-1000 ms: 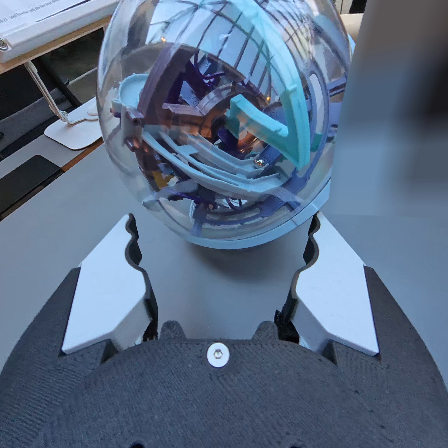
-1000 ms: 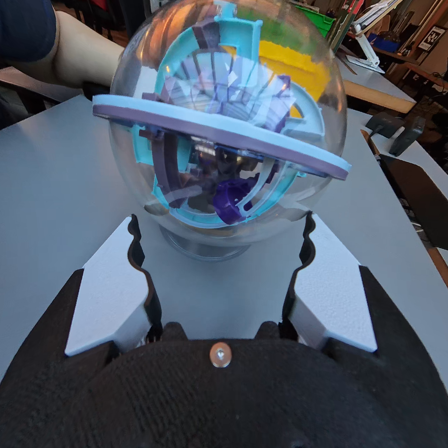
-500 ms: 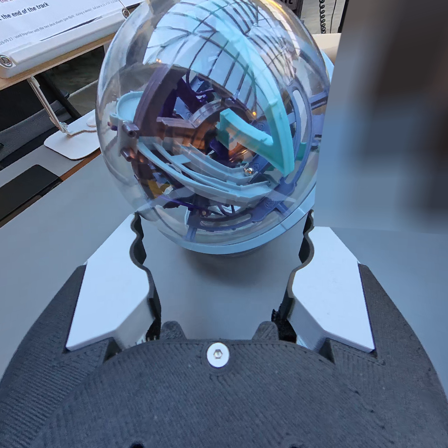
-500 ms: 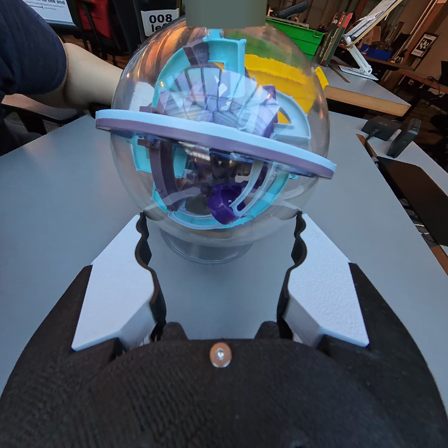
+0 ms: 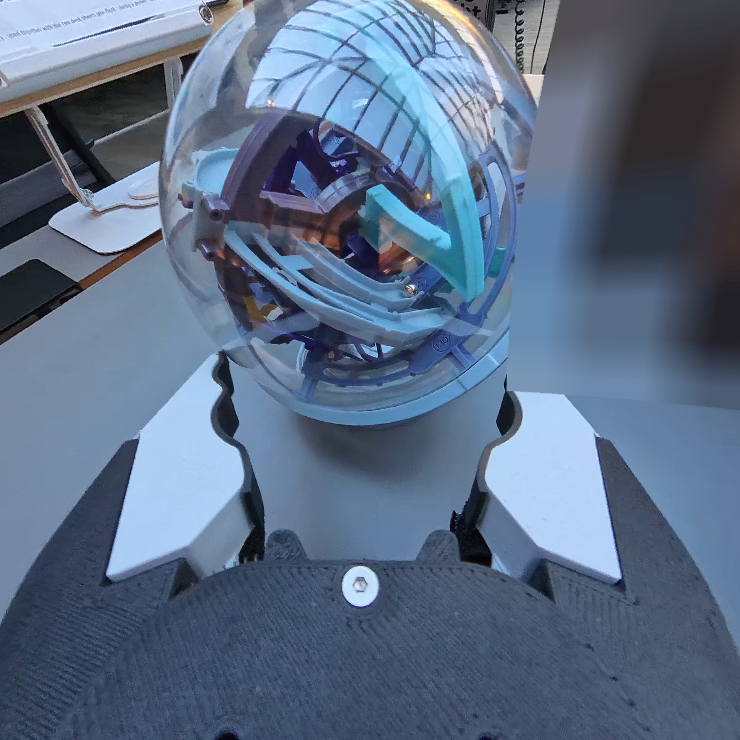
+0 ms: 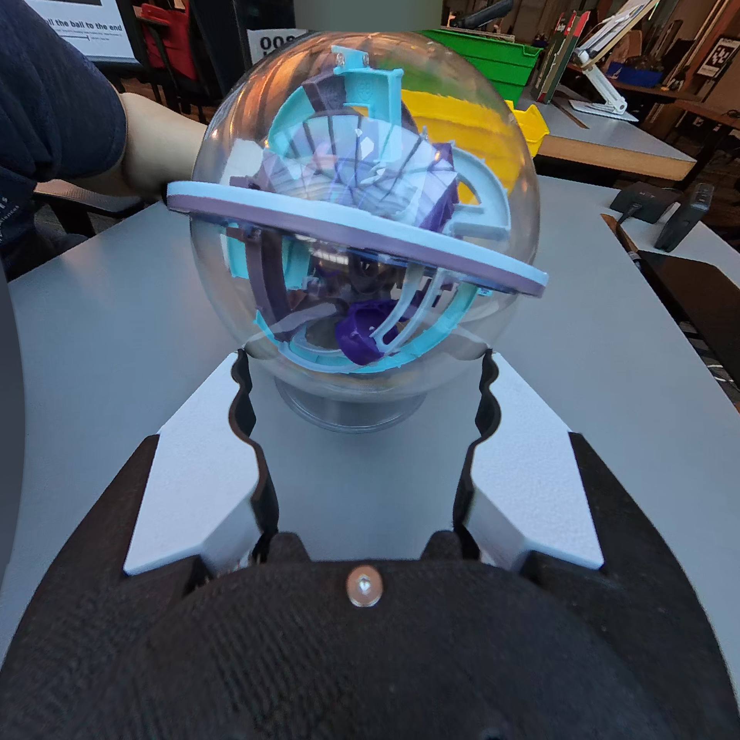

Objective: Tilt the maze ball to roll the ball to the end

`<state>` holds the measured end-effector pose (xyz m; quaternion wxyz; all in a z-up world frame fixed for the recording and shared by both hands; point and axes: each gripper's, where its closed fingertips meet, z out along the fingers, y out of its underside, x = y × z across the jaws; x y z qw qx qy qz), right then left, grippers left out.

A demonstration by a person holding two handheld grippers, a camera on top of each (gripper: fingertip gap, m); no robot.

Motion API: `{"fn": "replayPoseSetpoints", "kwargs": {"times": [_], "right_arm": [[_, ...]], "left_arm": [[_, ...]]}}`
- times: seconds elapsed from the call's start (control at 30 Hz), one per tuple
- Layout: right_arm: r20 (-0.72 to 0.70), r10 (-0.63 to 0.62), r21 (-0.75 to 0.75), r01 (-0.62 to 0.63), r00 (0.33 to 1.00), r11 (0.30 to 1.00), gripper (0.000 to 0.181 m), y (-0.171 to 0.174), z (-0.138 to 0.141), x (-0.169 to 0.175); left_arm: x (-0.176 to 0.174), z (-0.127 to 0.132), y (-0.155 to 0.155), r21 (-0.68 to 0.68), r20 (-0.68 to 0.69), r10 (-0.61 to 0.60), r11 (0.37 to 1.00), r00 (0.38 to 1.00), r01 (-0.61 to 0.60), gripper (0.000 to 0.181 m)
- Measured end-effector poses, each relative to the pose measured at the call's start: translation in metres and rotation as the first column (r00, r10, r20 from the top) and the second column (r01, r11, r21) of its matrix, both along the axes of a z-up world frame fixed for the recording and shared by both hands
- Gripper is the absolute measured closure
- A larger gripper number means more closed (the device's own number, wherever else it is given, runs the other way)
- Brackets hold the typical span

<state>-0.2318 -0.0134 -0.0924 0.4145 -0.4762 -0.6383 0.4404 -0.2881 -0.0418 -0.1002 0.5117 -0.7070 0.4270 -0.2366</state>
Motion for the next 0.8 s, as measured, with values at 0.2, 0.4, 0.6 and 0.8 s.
{"fn": "replayPoseSetpoints", "kwargs": {"times": [0.2,0.4,0.6,0.8], "right_arm": [[0.000,-0.003,0.011,0.003,1.000,1.000,0.065,-0.001,0.000,-0.001],[0.007,-0.006,0.016,0.006,1.000,1.000,0.057,-0.002,-0.002,-0.004],[0.023,-0.022,0.034,0.021,1.000,0.999,0.054,-0.002,-0.004,-0.007],[0.022,-0.038,0.048,0.037,0.999,0.998,0.055,-0.001,-0.005,-0.008]], "left_arm": [[-0.002,0.000,0.000,0.022,-0.017,-0.003,1.000,1.000,0.003,0.046],[0.008,-0.002,0.003,0.077,-0.079,0.046,0.996,0.996,-0.039,0.026],[0.006,0.014,0.009,0.108,-0.020,0.106,0.989,0.994,-0.103,0.028],[0.008,0.014,0.010,0.179,-0.071,0.128,0.977,0.989,-0.113,0.034]]}}
